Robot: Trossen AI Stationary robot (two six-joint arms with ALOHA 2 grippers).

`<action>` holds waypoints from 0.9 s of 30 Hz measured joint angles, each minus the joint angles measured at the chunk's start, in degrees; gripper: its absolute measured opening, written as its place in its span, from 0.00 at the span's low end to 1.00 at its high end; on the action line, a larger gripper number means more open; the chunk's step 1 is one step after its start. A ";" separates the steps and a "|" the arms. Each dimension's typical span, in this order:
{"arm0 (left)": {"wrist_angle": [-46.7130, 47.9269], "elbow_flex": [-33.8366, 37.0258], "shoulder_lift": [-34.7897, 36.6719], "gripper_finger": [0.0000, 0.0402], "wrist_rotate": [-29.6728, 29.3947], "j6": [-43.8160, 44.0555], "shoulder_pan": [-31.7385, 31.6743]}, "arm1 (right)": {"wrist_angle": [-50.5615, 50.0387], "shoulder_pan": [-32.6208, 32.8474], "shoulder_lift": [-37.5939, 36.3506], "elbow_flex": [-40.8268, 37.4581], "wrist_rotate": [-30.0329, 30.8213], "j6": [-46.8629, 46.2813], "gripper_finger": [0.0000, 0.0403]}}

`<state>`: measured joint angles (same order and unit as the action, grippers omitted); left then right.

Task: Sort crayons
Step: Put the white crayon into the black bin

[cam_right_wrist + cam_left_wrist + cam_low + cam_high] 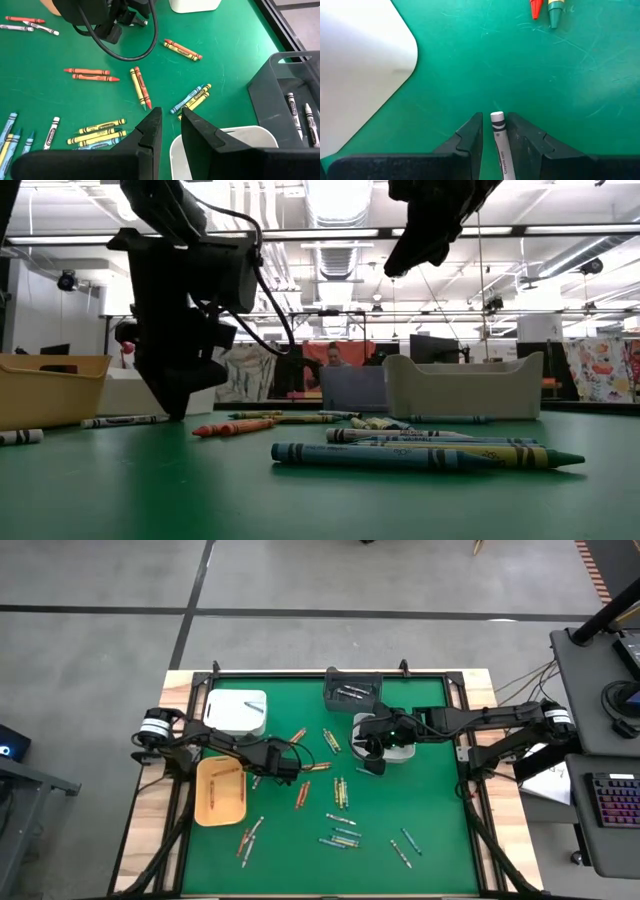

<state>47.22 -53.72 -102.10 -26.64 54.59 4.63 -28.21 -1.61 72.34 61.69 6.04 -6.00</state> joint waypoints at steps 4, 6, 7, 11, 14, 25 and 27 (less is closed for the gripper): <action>-0.65 0.47 0.00 0.19 -0.25 0.00 0.23 | 0.00 0.00 0.00 0.00 -0.01 -0.44 0.16; -0.70 0.44 -0.02 0.18 -0.26 0.00 0.23 | 0.00 0.00 0.00 0.00 0.00 -0.42 0.16; -0.74 0.38 -0.05 0.18 -0.25 0.00 0.23 | 0.00 0.00 0.00 0.00 -0.01 -0.42 0.16; -1.31 0.40 -0.13 0.07 0.16 0.00 0.30 | 0.00 0.00 0.00 0.00 -0.01 -0.42 0.16; -1.27 0.15 -0.09 0.02 0.16 0.00 0.32 | 0.00 0.00 0.00 0.00 -0.02 -0.42 0.16; -0.16 -4.94 2.99 0.00 -2.81 -5.10 3.00 | 0.00 -0.01 0.00 0.00 -0.02 -0.46 0.16; -0.10 -6.11 4.47 0.00 -5.11 -6.99 4.13 | 0.00 0.04 0.00 0.00 -0.04 -0.48 0.16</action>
<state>47.12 -59.83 -97.64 -31.75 47.60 8.76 -28.21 -1.56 72.34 61.69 6.00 -6.48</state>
